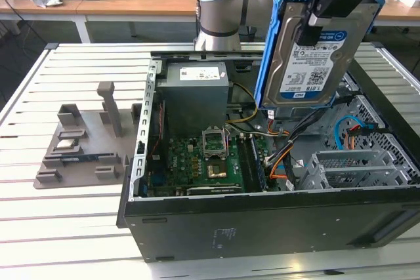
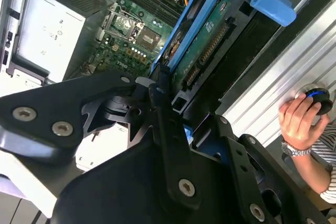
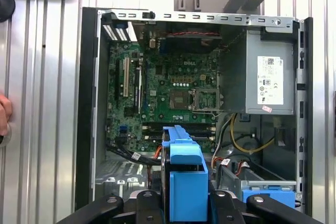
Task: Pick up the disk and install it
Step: 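Pick up the disk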
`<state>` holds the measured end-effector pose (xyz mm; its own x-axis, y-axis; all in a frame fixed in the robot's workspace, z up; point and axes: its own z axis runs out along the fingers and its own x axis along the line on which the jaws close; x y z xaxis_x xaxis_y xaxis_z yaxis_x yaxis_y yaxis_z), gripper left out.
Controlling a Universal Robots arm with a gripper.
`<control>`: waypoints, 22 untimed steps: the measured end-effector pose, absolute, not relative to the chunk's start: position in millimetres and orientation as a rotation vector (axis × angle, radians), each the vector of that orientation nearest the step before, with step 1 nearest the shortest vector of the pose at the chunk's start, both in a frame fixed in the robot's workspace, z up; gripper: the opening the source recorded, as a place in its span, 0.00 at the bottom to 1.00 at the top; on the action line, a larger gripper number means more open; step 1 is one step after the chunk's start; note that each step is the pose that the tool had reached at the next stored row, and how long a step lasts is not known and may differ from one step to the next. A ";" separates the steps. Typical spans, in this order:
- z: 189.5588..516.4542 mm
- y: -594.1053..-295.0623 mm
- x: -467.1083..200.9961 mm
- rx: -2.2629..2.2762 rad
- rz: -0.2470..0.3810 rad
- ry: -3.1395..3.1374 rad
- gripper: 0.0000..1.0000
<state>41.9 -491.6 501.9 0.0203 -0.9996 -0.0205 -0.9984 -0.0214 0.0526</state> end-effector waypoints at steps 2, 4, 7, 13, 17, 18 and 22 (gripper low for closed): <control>501.9 -496.1 42.2 2.227 -0.080 -2.181 0.37; 501.9 -499.3 42.5 2.227 -0.080 -2.181 0.37; 501.9 -505.5 42.8 2.227 -0.080 -2.181 0.37; 501.9 -519.5 43.3 2.227 -0.080 -2.181 0.37; 501.8 -532.3 43.9 2.227 -0.080 -2.181 0.37; 501.7 -535.2 44.3 2.227 -0.080 -2.181 0.37; 501.3 -545.4 49.0 2.227 -0.081 -2.181 0.37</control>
